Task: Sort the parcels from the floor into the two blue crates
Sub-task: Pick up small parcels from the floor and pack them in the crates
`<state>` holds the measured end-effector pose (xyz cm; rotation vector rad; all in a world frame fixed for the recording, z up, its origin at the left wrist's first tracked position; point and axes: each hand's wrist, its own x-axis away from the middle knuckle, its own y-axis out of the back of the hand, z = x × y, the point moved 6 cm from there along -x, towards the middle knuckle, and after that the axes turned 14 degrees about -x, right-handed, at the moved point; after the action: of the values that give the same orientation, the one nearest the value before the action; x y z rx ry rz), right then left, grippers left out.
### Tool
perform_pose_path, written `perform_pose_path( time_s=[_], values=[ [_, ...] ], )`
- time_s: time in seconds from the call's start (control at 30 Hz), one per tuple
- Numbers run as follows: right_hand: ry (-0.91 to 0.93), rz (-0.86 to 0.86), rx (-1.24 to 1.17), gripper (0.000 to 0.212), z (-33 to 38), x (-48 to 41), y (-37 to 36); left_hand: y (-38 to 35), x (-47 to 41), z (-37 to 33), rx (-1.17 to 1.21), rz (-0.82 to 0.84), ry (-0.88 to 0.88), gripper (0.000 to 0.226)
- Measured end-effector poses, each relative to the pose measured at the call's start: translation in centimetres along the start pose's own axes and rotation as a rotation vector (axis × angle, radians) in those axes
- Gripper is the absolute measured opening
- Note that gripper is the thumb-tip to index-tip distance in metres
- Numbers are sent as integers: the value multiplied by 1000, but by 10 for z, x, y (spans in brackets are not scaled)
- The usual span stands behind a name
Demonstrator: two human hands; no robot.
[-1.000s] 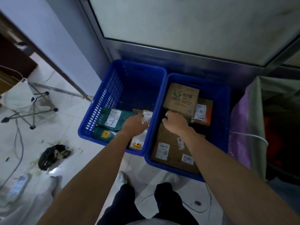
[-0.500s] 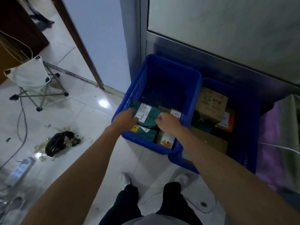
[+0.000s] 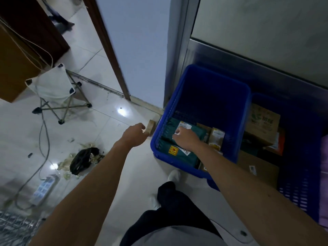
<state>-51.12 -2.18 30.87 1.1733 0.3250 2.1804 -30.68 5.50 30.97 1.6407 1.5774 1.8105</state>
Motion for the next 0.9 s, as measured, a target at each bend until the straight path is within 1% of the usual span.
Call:
perform_pose_path(
  time_s=[0.13,0.27,0.37,0.47,0.6,0.67,0.73,0.9],
  values=[
    [11,-20,-24,31,22,-29,5,21,-18,15,-21,-5,50,44],
    [27,-14,-62,27,54,-43,1,45,-41,24,-65,-13,50,44],
    [8,17,-59,21,76,-58,-11,53,-61,31,-88,16,30,43],
    [-36,5,-61,28,93,-81,-27,56,-84,44,-90,61,-33,41],
    [-107,-17,-150,51,104,-127,-64,50,-133,68,-143,169,-105,40],
    [-166,-18,-187,58,106,-151,-84,43,-162,84,-185,242,-138,41],
    [-228,-29,-215,59,108,-174,-101,34,-194,95,-237,310,-186,43],
    [-351,-13,-253,58,99,-242,-150,9,-267,127,-281,381,-246,47]
  ],
)
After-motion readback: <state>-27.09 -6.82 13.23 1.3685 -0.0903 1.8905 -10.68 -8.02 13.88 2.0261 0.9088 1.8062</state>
